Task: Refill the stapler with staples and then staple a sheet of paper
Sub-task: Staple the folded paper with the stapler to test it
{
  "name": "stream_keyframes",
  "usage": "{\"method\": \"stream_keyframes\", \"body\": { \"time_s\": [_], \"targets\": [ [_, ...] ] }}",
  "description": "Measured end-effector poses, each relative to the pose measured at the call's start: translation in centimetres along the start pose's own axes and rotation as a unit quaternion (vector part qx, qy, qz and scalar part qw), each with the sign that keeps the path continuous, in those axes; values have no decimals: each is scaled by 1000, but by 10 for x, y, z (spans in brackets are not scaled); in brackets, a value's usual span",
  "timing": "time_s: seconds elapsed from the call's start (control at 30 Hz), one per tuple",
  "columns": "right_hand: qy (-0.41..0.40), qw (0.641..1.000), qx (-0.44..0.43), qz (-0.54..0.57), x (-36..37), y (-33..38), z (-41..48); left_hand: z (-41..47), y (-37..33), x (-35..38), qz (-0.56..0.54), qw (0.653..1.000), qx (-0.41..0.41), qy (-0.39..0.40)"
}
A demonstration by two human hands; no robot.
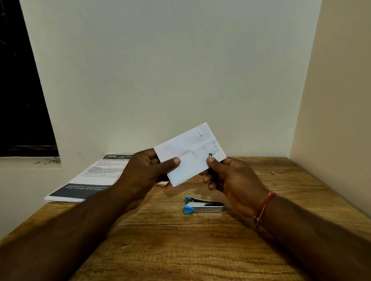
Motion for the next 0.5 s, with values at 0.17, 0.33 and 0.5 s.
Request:
{"method": "stream_keyframes", "body": {
  "time_s": [0.17,0.33,0.5],
  "targets": [
    [29,982,-68,-173,-1,6,-2,3,-2,-10,35,997,36,-56],
    [204,883,-32,-422,4,1,-14,10,-5,-20,10,994,51,-92],
    [274,818,-49,-503,9,-3,-14,10,-6,-20,14,994,59,-91]
  ]
}}
Point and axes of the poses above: each hand's wrist, its own z-axis towards the middle knuckle, its own x-axis out of the palm, y = z × x, the point moved 3 cm from there along z, towards the middle knuckle, and after that the axes turned 12 degrees about -x, right-handed, at the moved point
